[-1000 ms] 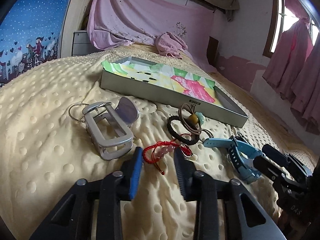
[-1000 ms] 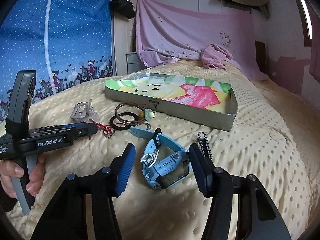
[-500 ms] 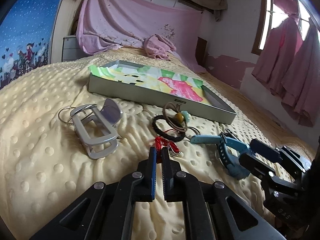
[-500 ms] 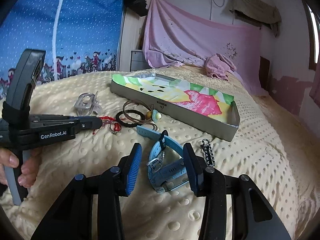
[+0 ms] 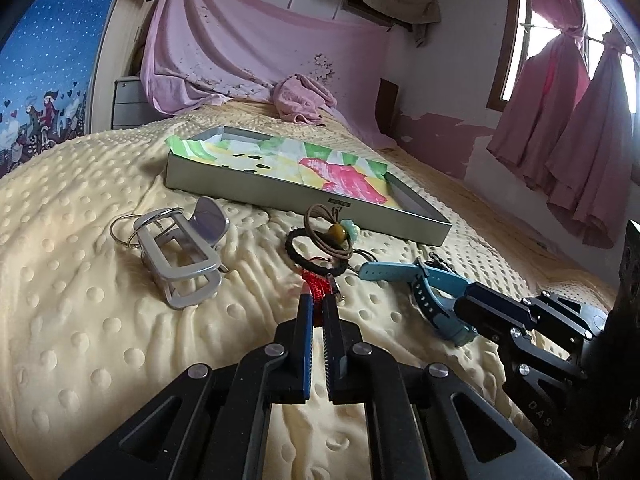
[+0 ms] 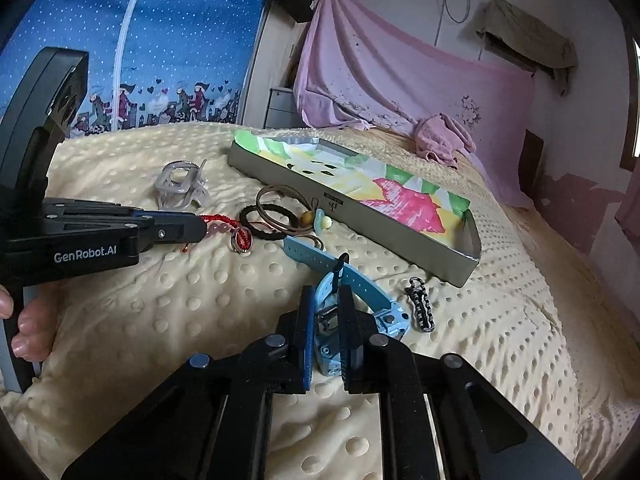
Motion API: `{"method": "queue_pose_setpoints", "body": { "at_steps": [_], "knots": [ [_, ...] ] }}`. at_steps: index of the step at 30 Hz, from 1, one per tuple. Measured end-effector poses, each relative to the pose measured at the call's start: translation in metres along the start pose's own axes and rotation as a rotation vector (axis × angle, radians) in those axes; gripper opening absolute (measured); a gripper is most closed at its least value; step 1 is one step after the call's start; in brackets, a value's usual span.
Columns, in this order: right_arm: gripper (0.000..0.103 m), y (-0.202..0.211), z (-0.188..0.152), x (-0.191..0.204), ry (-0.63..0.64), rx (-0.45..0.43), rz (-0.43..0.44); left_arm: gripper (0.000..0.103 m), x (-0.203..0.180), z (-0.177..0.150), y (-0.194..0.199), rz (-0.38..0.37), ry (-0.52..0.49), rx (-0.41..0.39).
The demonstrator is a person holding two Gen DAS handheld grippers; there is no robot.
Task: Organize jewelry
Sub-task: 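Carry both items over the grey tray and open both tools to drop them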
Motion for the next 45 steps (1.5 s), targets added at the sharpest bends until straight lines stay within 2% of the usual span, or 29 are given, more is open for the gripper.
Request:
{"method": "queue_pose_setpoints", "body": {
  "at_steps": [6, 10, 16, 20, 25, 30, 33, 38, 45],
  "knots": [
    [0.01, 0.011, 0.001, 0.001, 0.002, -0.054, 0.008, 0.005, -0.009, -0.003, 0.019, -0.009, -0.038, -0.043],
    [0.009, 0.026, 0.002, 0.0, 0.005, -0.098, 0.004, 0.005, -0.017, -0.007, 0.03, 0.006, -0.057, -0.034],
    [0.009, 0.045, 0.003, -0.008, -0.023, -0.143, 0.021, 0.005, -0.022, -0.009, 0.05, -0.02, -0.036, -0.029],
    [0.009, 0.053, 0.01, -0.016, -0.053, -0.17, 0.041, 0.005, -0.027, 0.007, 0.062, -0.033, -0.045, -0.044],
    [0.009, 0.05, 0.035, -0.036, -0.11, -0.206, 0.088, 0.005, -0.03, 0.049, 0.063, -0.025, -0.065, -0.096],
    [0.009, 0.016, 0.072, -0.071, -0.206, -0.212, 0.154, 0.005, -0.025, 0.098, 0.032, -0.017, -0.08, -0.131],
    [0.009, -0.025, 0.095, -0.091, -0.254, -0.162, 0.198, 0.005, -0.02, 0.123, 0.004, -0.021, -0.078, -0.118],
    [0.009, -0.094, 0.116, -0.112, -0.292, -0.034, 0.261, 0.005, -0.009, 0.15, -0.051, -0.032, -0.05, -0.043],
    [0.009, -0.151, 0.113, -0.117, -0.319, 0.101, 0.298, 0.005, 0.001, 0.15, -0.099, -0.005, -0.002, 0.104]
  ]
}}
Point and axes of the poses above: each gripper's, at about its wrist camera, not at the fingertips, and y roughly against the way its jaws point, x to its left, z to its top, the point moved 2 cm from there along -y, roughly the way its jaws point, and after that the axes turned 15 degrees about x, right-handed, at the moved point
